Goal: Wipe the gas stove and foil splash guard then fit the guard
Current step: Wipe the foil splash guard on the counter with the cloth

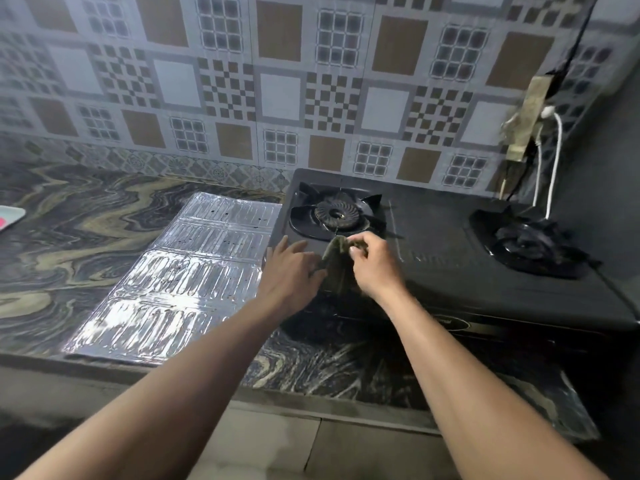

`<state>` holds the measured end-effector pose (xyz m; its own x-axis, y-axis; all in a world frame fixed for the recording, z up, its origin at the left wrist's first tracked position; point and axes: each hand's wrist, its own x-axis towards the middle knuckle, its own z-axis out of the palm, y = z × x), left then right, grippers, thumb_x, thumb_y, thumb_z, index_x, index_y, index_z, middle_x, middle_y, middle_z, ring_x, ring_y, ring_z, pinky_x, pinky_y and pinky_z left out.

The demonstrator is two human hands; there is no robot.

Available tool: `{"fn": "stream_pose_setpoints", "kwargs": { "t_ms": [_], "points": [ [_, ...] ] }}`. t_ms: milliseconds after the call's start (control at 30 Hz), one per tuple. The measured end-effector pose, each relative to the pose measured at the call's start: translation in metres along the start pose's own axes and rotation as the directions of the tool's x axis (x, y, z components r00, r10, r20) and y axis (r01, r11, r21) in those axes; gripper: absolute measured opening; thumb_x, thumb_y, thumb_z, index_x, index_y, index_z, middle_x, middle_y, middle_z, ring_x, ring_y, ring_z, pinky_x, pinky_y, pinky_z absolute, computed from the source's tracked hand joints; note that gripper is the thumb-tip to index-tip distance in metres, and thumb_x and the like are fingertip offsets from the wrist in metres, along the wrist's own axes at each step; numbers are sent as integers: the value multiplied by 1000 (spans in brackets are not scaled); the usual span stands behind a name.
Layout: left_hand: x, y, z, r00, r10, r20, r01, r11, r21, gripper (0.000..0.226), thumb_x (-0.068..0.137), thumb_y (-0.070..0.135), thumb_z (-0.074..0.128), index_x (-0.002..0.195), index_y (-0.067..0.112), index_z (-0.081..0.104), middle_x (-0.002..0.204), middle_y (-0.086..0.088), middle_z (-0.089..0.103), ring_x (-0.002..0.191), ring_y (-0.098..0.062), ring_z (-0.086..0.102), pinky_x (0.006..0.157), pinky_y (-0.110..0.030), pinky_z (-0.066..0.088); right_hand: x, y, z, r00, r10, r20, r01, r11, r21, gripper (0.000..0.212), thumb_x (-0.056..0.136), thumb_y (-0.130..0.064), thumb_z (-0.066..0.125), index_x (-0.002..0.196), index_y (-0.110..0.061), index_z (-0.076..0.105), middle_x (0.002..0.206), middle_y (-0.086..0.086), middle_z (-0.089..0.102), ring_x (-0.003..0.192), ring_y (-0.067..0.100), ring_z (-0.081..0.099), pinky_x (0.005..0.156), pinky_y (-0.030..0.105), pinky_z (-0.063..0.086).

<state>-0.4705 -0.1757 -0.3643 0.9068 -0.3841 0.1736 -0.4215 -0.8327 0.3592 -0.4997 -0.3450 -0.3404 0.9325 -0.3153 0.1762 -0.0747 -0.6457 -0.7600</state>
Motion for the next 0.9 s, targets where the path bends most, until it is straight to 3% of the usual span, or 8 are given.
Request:
{"fn": "stream_pose_setpoints", "kwargs": {
  "t_ms": [67,200,333,400,500,700,800,900],
  "points": [
    [0,13,-10,997,4,-83,-12,996,-93,20,88,45,58,91,31,73,114,0,71,121,-24,57,108,-44,37,4,4,-11,999,9,38,-12,997,77,20,98,-14,54,95,-31,63,90,-7,67,87,15,64,74,32,51],
    [0,35,-37,992,-76,-105,34,936,-351,12,93,35,60,95,29,71,85,2,73,72,-16,70,71,-36,56,9,5,-29,994,17,108,-39,979,199,27,99,-11,51,90,-35,61,94,-7,68,91,18,64,84,39,51],
    [8,45,-61,992,-80,-101,35,923,-384,9,94,29,61,90,24,69,90,2,71,81,-18,64,75,-36,53,7,-4,-41,989,4,150,-49,953,299,23,98,-8,47,99,-25,62,98,-2,65,93,21,60,83,34,46],
    [10,48,-75,992,-74,-102,27,918,-396,8,93,27,63,87,29,67,93,3,70,87,-18,63,79,-36,52,5,-10,-44,980,-9,199,-73,913,400,18,97,-21,48,104,-21,65,109,6,67,106,25,60,99,40,46],
    [9,47,-95,991,-82,-109,32,917,-397,9,92,24,65,86,30,67,96,1,71,92,-19,64,84,-38,53,0,-25,-48,943,-42,331,-123,879,461,64,93,-65,48,135,-18,54,139,-2,54,127,18,49,113,37,32],
    [0,26,-141,985,-138,-100,98,937,-336,9,93,22,64,89,29,67,100,-3,71,93,-19,64,74,-29,47,3,-58,-39,924,-206,321,104,946,307,4,97,-19,64,95,-19,67,88,-1,71,82,15,68,72,19,53],
    [-8,1,-158,976,-200,-86,167,940,-298,7,92,23,65,90,29,69,104,-3,71,97,-21,64,77,-30,47,3,-79,-29,923,-230,308,146,951,272,10,96,-14,63,89,-15,70,70,-8,63,61,3,56,48,5,37],
    [-11,-25,-169,963,-252,-90,216,931,-295,10,92,23,66,98,24,73,110,-3,70,103,-21,62,85,-34,46,6,-100,-12,929,-205,308,125,958,258,7,95,-15,66,93,-13,72,74,-6,68,64,6,61,51,10,41]
  ]
}}
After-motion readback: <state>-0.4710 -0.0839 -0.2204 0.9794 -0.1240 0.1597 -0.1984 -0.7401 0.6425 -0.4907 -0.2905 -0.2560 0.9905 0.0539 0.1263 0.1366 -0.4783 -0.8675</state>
